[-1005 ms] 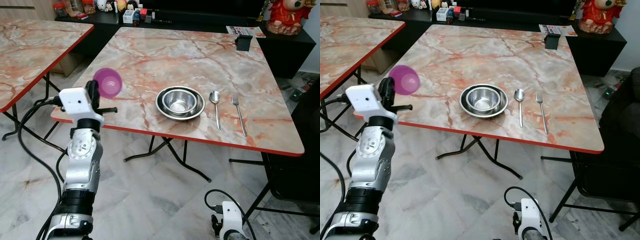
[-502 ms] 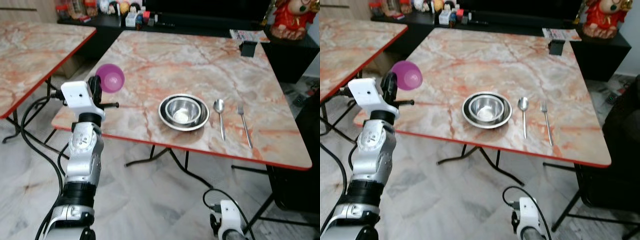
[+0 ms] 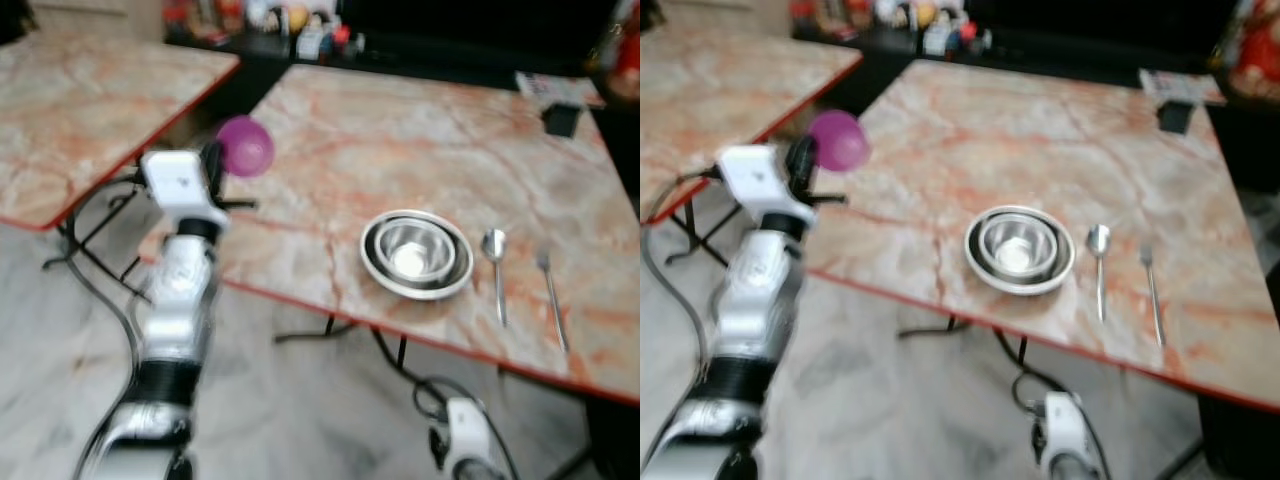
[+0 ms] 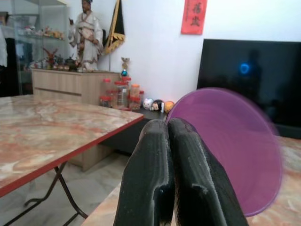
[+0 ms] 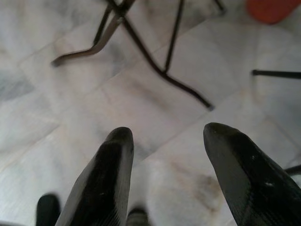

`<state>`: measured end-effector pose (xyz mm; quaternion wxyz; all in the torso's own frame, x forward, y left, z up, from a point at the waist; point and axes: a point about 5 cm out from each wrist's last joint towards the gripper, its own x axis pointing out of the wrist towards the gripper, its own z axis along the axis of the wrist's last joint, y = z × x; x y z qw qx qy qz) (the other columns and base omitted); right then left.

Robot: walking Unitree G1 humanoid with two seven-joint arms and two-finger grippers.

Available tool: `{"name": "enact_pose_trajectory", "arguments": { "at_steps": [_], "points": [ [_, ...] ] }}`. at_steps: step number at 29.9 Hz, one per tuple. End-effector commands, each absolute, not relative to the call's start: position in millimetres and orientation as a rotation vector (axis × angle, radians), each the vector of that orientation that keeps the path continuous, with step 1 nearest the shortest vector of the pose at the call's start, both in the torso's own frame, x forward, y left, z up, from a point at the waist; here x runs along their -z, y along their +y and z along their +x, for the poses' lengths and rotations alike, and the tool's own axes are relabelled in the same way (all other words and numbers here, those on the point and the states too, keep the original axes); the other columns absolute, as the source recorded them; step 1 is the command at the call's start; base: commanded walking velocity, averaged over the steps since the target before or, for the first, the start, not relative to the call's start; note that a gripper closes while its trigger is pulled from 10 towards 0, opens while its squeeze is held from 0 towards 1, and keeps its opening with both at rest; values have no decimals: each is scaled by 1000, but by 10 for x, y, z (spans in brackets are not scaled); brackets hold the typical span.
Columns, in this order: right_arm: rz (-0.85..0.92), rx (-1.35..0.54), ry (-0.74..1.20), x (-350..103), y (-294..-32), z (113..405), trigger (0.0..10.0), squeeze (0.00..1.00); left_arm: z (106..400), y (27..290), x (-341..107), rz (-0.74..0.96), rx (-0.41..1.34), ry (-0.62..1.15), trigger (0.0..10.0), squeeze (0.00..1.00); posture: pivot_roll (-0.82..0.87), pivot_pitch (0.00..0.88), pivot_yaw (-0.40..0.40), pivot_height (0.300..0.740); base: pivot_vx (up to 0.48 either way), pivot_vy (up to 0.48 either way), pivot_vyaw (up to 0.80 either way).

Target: Setting the table

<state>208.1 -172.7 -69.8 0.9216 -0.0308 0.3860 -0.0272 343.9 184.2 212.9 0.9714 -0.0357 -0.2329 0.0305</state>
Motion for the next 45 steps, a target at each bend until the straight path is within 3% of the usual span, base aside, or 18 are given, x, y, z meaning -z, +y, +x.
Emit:
{"name": "enact_pose_trajectory", "arguments": {
  "at_steps": [1,10,23,29,36,45],
  "points": [
    [-67,89,836,758,-1840,1959,10000,0,3454,1695,-2204,-79,-8,-493,10000,0,29,116,-13,740,300,0,0],
    [-63,88,837,760,-1824,1957,10000,0,3457,1588,-2129,-86,94,-436,10000,0,27,125,-12,740,298,0,0],
    [-64,97,840,768,-1854,1934,10000,0,3398,1136,-1817,-55,398,-247,10000,0,20,131,-20,740,145,0,0],
    [-67,99,836,766,-1873,1930,10000,0,3419,1075,-1796,-45,384,-190,10000,0,21,131,-25,740,0,0,0],
    [-68,100,835,763,-1884,1933,10000,0,3526,992,-1904,-193,286,-87,10000,0,24,128,-33,740,0,0,0],
    [-69,105,833,755,-1906,1943,10000,0,3679,941,-2011,-123,175,14,10000,0,9,123,-34,740,0,0,0]
  ]
}}
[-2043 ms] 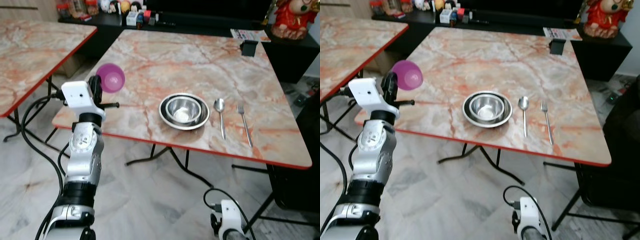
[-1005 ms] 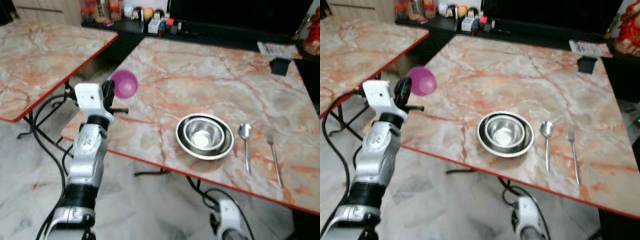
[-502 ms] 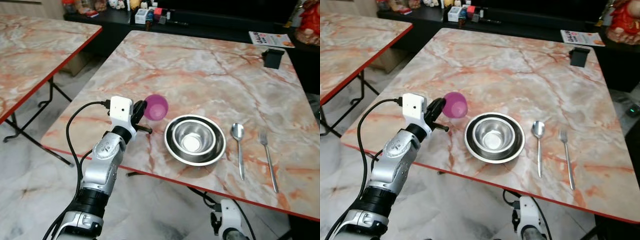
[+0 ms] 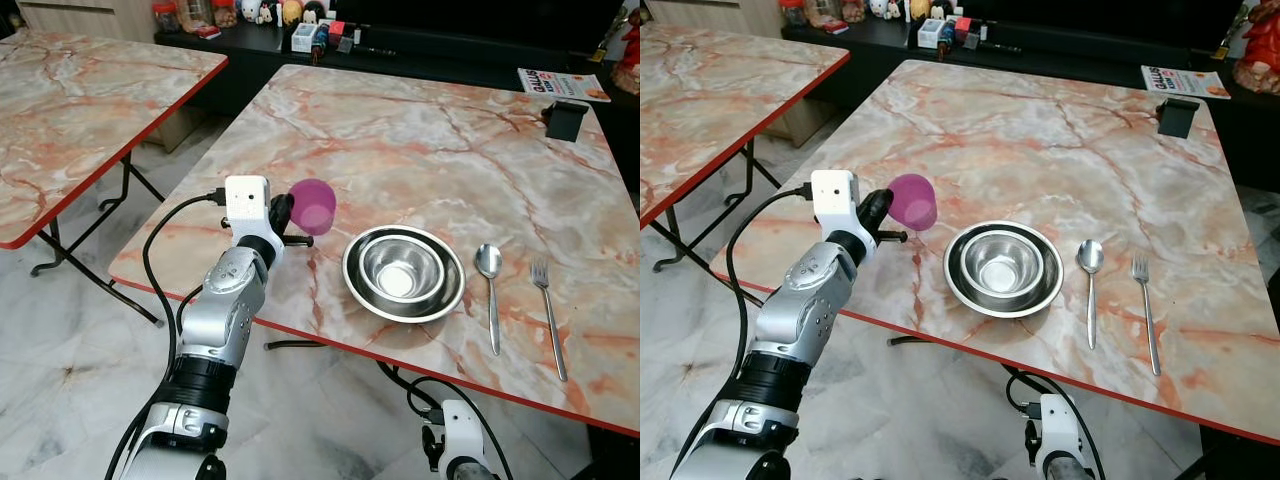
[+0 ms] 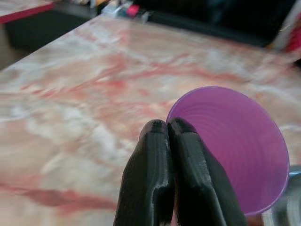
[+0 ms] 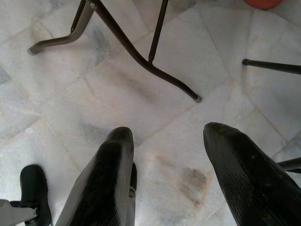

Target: Setting the table

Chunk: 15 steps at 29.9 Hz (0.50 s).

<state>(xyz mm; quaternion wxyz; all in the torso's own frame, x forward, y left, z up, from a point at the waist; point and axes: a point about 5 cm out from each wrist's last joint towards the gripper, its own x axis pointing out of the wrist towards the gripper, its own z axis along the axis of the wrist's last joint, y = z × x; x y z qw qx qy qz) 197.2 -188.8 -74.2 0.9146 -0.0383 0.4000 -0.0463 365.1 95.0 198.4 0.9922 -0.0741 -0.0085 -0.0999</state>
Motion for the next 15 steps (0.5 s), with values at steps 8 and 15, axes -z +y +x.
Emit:
{"name": "enact_pose_trajectory", "arguments": {
  "at_steps": [8,15],
  "points": [
    [-73,112,839,763,-1943,1916,10000,0,3625,955,-2056,-101,185,95,10000,0,19,130,-37,740,0,0,0],
    [-71,105,837,761,-1908,1932,10000,0,3618,960,-2052,-156,174,142,10000,0,16,127,-37,740,0,0,0]
  ]
}}
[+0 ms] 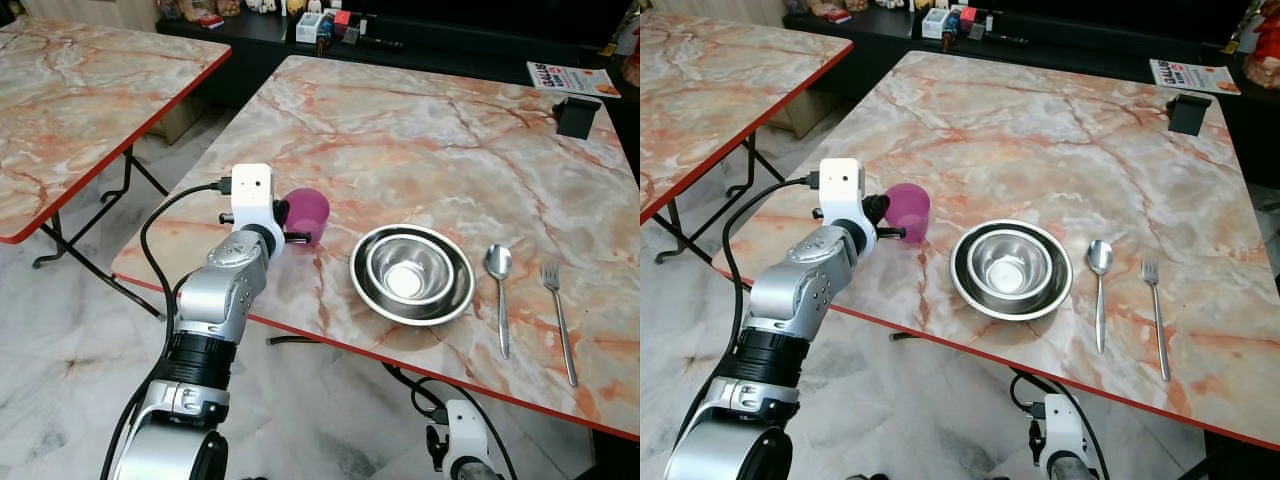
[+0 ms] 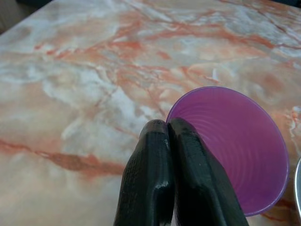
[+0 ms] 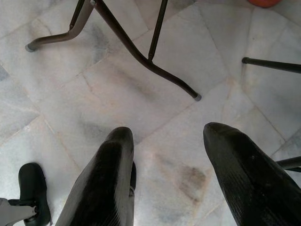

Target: Setting the table

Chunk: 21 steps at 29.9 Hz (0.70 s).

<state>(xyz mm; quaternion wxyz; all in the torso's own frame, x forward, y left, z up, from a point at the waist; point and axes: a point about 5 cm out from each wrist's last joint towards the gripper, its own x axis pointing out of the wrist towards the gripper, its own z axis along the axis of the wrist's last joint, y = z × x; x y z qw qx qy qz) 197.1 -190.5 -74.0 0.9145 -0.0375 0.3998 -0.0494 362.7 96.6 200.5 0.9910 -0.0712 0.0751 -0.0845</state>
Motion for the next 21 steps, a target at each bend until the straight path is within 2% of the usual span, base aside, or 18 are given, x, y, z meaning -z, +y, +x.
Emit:
{"name": "enact_pose_trajectory", "arguments": {
  "at_steps": [1,3,14,15,21],
  "points": [
    [-71,104,836,760,-1907,1934,10000,0,3619,949,-2020,-188,181,164,10000,0,14,125,-37,740,0,0,0],
    [-70,105,835,758,-1910,1936,10000,0,3618,939,-2000,-218,187,182,10000,0,13,127,-36,740,0,0,0],
    [-67,111,838,763,-1907,1929,10000,0,3642,943,-1935,-160,186,206,10000,0,13,125,-32,740,0,0,0],
    [-65,112,839,765,-1903,1926,10000,0,3646,940,-1940,-139,184,202,10000,255,14,127,-30,740,0,0,0],
    [-61,112,841,770,-1890,1921,10000,0,3656,928,-1927,-138,185,208,10000,255,13,125,-25,740,0,0,0]
  ]
}}
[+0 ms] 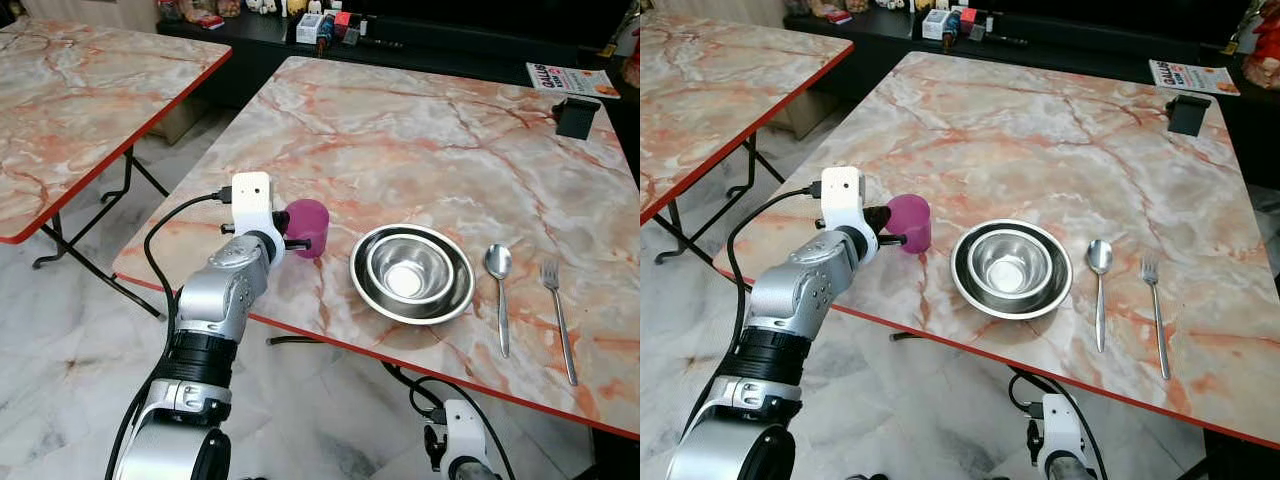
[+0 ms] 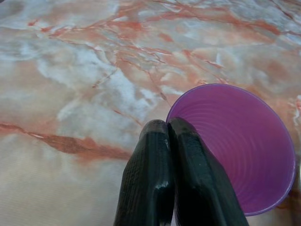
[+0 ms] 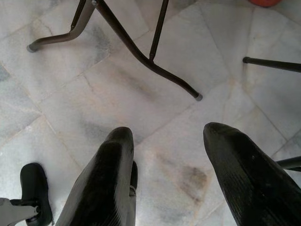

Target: Setting the table

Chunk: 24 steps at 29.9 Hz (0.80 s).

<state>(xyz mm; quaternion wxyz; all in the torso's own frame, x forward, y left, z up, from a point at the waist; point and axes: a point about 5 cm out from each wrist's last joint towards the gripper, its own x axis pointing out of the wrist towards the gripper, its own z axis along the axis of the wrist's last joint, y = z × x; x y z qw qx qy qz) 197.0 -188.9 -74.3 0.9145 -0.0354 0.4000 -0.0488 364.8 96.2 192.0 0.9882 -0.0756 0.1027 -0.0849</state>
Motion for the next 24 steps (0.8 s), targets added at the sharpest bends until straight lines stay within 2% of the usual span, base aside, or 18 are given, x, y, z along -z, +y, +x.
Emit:
{"name": "enact_pose_trajectory", "arguments": {
  "at_steps": [1,5,6,7,11,12,13,24],
  "points": [
    [-61,112,841,770,-1890,1921,10000,0,3656,928,-1927,-138,185,208,10000,255,13,125,-25,740,0,0,0],
    [-59,114,841,771,-1885,1919,10000,0,3660,925,-1912,-135,187,211,10000,263,13,125,-24,740,0,0,0],
    [-59,114,841,772,-1886,1918,10000,0,3661,925,-1908,-134,186,212,10000,463,13,125,-24,740,0,0,0],
    [-59,115,842,772,-1887,1917,10000,0,3661,926,-1908,-134,186,211,10000,714,13,126,-24,740,0,0,0],
    [-57,117,842,772,-1889,1915,10000,0,3663,926,-1920,-139,183,199,10000,729,14,124,-24,740,0,0,0],
    [-57,118,842,772,-1891,1915,10000,0,3664,921,-1940,-146,185,184,10000,957,15,124,-24,740,0,0,0],
    [-58,118,842,772,-1892,1916,10000,0,3668,917,-1976,-154,188,160,10000,1000,13,124,-23,740,0,0,0],
    [-57,118,840,768,-1894,1923,10000,0,3696,952,-2056,-160,172,122,10000,1000,14,121,-25,740,0,0,0]
  ]
}}
